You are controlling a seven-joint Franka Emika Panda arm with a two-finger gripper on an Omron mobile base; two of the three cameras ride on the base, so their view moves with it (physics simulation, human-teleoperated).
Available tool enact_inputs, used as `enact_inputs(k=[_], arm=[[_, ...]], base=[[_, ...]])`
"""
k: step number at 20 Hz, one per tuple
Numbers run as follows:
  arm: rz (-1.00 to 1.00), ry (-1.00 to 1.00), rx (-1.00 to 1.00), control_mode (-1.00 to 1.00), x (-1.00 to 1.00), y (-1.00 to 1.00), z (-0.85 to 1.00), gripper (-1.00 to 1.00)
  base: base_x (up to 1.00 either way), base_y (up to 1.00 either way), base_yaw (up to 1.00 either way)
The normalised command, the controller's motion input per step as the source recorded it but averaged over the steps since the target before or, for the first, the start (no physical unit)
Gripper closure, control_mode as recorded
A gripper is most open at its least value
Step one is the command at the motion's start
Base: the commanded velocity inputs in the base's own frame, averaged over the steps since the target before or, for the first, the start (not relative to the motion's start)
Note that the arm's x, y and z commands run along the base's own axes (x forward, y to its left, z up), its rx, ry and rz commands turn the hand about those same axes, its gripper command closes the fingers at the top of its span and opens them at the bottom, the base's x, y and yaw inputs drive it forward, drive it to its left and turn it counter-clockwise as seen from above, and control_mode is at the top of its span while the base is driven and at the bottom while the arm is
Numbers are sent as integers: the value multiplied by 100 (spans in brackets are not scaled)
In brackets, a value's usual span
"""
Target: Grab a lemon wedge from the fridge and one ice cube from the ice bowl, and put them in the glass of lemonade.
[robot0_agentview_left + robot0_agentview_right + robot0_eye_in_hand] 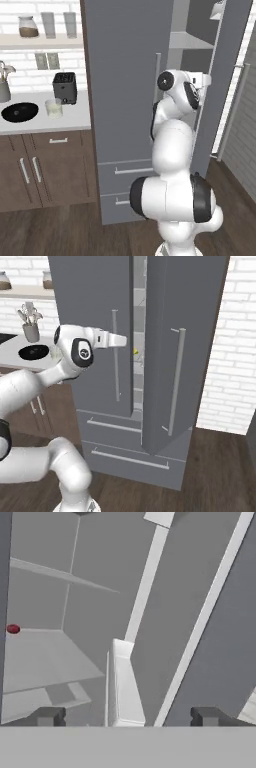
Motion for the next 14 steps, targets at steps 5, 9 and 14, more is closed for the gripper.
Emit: enact_inputs(k=[5,9,14], arm=[[-12,13,1,-100,74,-50,-2,-100],[-17,17,0,-100,36,-75,-10,-100],[-23,31,0,-100,17,-95,-12,-100]], base=[[0,0,0],[0,0,0],[0,0,0]])
